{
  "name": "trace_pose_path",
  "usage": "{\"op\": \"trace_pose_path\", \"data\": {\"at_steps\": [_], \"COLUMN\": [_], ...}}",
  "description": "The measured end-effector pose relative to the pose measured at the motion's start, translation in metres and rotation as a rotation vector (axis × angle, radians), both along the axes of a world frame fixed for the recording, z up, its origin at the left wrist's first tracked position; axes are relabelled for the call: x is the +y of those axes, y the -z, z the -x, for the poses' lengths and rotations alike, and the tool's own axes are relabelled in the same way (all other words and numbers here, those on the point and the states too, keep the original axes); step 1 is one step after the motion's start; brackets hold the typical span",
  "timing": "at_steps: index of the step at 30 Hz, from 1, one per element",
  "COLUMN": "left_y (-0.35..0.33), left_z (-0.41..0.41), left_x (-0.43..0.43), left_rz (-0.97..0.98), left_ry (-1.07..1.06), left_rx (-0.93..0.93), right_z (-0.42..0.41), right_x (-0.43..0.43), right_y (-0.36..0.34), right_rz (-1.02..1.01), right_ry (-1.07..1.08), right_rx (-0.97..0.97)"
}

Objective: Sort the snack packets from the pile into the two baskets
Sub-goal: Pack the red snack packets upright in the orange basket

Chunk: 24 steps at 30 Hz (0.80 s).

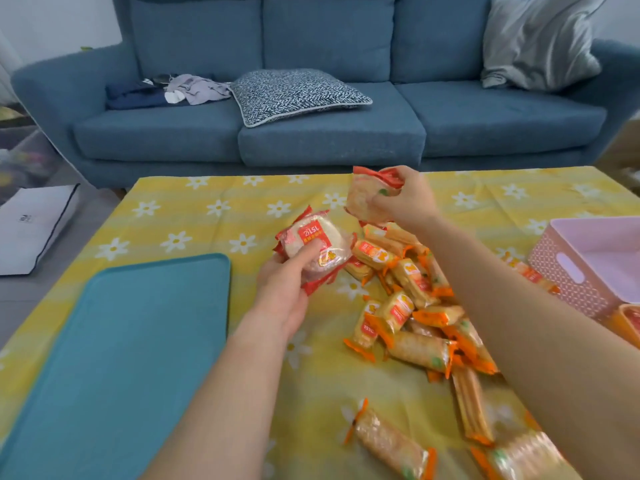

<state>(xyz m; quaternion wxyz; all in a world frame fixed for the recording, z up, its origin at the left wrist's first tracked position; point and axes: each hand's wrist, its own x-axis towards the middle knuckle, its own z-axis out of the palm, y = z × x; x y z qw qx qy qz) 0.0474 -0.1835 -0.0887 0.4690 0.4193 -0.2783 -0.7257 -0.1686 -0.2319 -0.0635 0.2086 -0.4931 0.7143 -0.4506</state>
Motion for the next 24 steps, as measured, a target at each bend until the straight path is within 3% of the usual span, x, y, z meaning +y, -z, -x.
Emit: {"op": "trace_pose_path", "data": {"at_steps": [3,7,11,12,13,16,17,19,21,24], "left_y": [-0.019,-0.03,-0.031,-0.031,-0.031,-0.029,-0.027,-0.022,-0.021,-0.019], "left_z": [0.019,0.036,0.044,0.044,0.042,0.037,0.035,0.032,0.033,0.045], "left_x": [0.022,0.055,0.083,0.084,0.083,0.075,0.071,0.064,0.06,0.052], "left_rz": [0.135,0.249,0.189,0.143,0.088,-0.047,-0.075,-0.116,-0.131,-0.102], "left_ry": [0.077,0.229,0.339,0.359,0.361,0.226,0.159,0.052,0.001,-0.027], "left_rx": [0.024,-0.007,-0.11,-0.107,-0.086,-0.029,-0.016,-0.026,-0.035,-0.017], "right_z": [-0.01,-0.023,-0.005,0.005,0.013,0.038,0.039,0.035,0.019,-0.012], "right_x": [0.069,0.14,0.177,0.18,0.181,0.187,0.185,0.176,0.164,0.148], "right_y": [-0.017,-0.012,-0.008,-0.004,0.0,0.026,0.036,0.057,0.072,0.078], "right_rz": [0.078,-0.05,-0.111,-0.135,-0.158,-0.413,-0.516,-0.633,-0.639,-0.525], "right_ry": [-0.067,-0.183,-0.189,-0.152,-0.082,0.086,0.069,-0.013,-0.081,-0.23], "right_rx": [-0.319,-0.663,-0.938,-0.918,-0.721,0.342,0.462,0.418,0.414,0.569]}}
